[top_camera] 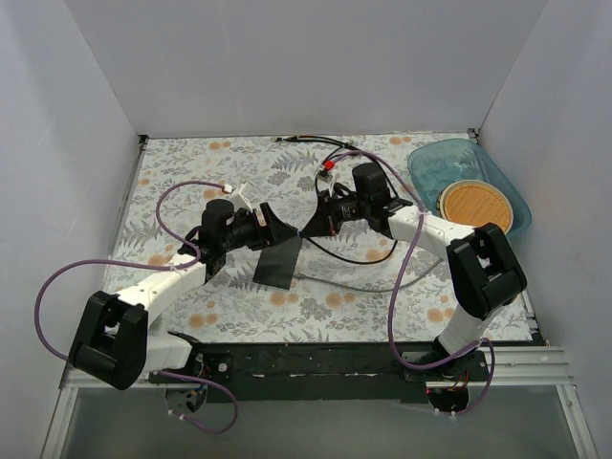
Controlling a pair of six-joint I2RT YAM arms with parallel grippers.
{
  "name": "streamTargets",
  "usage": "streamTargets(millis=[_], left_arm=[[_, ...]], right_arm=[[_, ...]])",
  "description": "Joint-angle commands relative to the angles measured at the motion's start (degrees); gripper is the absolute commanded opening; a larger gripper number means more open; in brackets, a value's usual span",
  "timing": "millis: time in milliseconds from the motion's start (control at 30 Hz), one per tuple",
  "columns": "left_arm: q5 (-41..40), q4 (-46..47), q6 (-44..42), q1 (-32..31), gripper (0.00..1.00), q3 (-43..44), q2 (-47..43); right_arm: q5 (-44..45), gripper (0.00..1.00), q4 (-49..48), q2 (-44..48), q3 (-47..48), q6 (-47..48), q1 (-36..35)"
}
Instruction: Insert the plug into the switch port
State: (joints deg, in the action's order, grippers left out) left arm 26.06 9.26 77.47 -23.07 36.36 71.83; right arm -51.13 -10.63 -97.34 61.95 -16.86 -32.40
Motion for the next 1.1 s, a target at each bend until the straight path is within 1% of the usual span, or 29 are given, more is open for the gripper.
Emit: streamTargets(millis=[0, 233, 267, 300, 400, 433, 500, 533, 600, 633, 733, 767, 800, 833, 867, 900, 933, 967, 1000, 1033, 1067], left_arm=[[1.8, 3.04, 0.57, 0.04, 0.7, -0.76, -0.11], [1.45, 5.68, 1.37, 0.04, 0.64, -1.91, -1.52], [1.45, 5.68, 1.28, 0.04, 0.61, -1.91, -1.52], [1.53, 5.68, 1.19, 0.04, 0.54, -1.82, -1.35], [2.59, 5.51, 0.93, 0.04, 0.45, -1.47, -0.56], [2.76, 5.6, 0.93, 0.04, 0.36, -1.29, -0.03], [3.38, 6.03, 1.1, 0.04, 0.27, -1.38, 0.15], [3.64, 6.3, 1.19, 0.04, 0.16, -1.47, 0.32], [3.99, 6.56, 1.28, 0.04, 0.04, -1.38, 0.33], [4.08, 6.48, 1.28, 0.04, 0.0, -1.29, 0.24], [4.08, 5.86, 1.63, 0.04, 0.0, -1.38, 0.06], [4.0, 4.47, 1.63, 0.04, 0.0, -1.03, -0.2], [3.65, 3.76, 1.72, 0.04, 0.0, -0.77, -0.29], [3.64, 3.14, 1.89, 0.04, 0.0, -0.68, -0.29], [3.56, 2.35, 2.15, 0.04, 0.0, -0.59, -0.81], [3.55, 1.82, 2.33, 0.04, 0.0, -0.41, -0.9], [3.47, 1.3, 2.77, 0.04, 0.0, -0.24, -0.99], [3.29, -0.01, 2.95, -0.04, 0.0, -0.06, -0.99], [2.86, -0.81, 3.12, 0.04, 0.0, 0.46, -1.08], [2.68, -1.95, 3.3, -0.04, 0.0, 0.64, -1.08], [2.41, -2.83, 3.47, 0.04, 0.0, 0.9, -1.08]], right_arm=[[-1.69, 0.01, -2.72, 2.5, -1.13, -1.24, -0.91], [-2.3, 0.01, -2.2, 2.95, -1.66, -0.98, -1.43], [-2.48, 0.01, -2.11, 2.95, -1.75, -1.07, -1.52], [-2.22, 0.01, -2.37, 3.12, -1.84, -1.07, -1.52], [-2.65, 0.01, -2.29, 3.47, -1.84, -1.07, -1.87], [-2.65, 0.01, -2.37, 3.56, -1.84, -1.07, -1.96], [-2.92, 0.01, -2.2, 3.56, -1.57, -0.98, -2.14], [-3.01, 0.01, -1.94, 3.47, -1.49, -0.89, -2.14], [-2.92, 0.01, -1.5, 3.56, -1.48, -0.45, -2.31], [-2.57, 0.01, -0.8, 3.65, -1.48, -0.36, -2.49], [0.67, 0.01, 1.92, 4.7, -0.87, 2.0, -3.01], [2.08, 0.02, 4.8, 5.14, -0.52, 3.92, -3.19], [5.22, 0.07, 5.96, 5.66, -0.26, 4.81, -3.54], [7.17, 0.2, 7.11, 7.06, 0.18, 5.87, -4.33], [9.28, 0.28, 8.51, 7.86, 0.27, 7.09, -4.86], [14.17, 0.36, 10.26, 8.74, 0.36, 9.02, -5.47], [16.13, 0.49, 10.54, 10.23, 0.36, 10.52, -7.04], [18.15, 0.53, 12.02, 10.94, 0.27, 11.75, -8.02], [23.57, 0.56, 13.08, 11.73, 0.1, 14.11, -9.07], [26.32, 0.62, 13.01, 13.13, -0.42, 15.27, -11.43], [28.96, 0.64, 13.01, 13.58, -0.69, 16.06, -12.76]])
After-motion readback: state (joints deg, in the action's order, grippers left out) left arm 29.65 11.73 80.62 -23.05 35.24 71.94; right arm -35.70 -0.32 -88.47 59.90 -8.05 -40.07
